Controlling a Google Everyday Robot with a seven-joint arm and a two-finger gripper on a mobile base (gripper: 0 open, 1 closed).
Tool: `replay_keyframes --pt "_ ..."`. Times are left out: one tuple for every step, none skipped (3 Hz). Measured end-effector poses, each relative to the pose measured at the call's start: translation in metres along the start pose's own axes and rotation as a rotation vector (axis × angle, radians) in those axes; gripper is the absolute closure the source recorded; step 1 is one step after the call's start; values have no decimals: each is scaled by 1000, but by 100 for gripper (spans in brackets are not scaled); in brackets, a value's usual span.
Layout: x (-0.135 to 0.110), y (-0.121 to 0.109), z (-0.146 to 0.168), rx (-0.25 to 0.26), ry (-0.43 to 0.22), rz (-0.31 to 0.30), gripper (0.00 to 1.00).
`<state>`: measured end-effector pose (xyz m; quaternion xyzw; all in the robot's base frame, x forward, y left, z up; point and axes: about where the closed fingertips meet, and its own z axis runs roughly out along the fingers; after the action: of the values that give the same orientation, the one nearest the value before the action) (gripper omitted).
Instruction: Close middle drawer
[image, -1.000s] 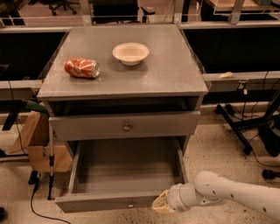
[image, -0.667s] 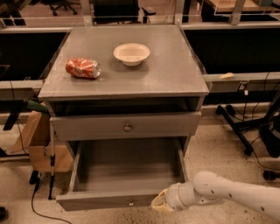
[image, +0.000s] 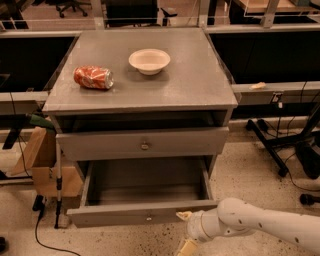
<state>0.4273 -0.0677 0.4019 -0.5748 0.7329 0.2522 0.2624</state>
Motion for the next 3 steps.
replay_keyframes --pt "0 0 0 0 0 0 0" --pt "0 -1 3 -15 -12 -13 0" --pt "1 0 3 -12 -11 -16 0"
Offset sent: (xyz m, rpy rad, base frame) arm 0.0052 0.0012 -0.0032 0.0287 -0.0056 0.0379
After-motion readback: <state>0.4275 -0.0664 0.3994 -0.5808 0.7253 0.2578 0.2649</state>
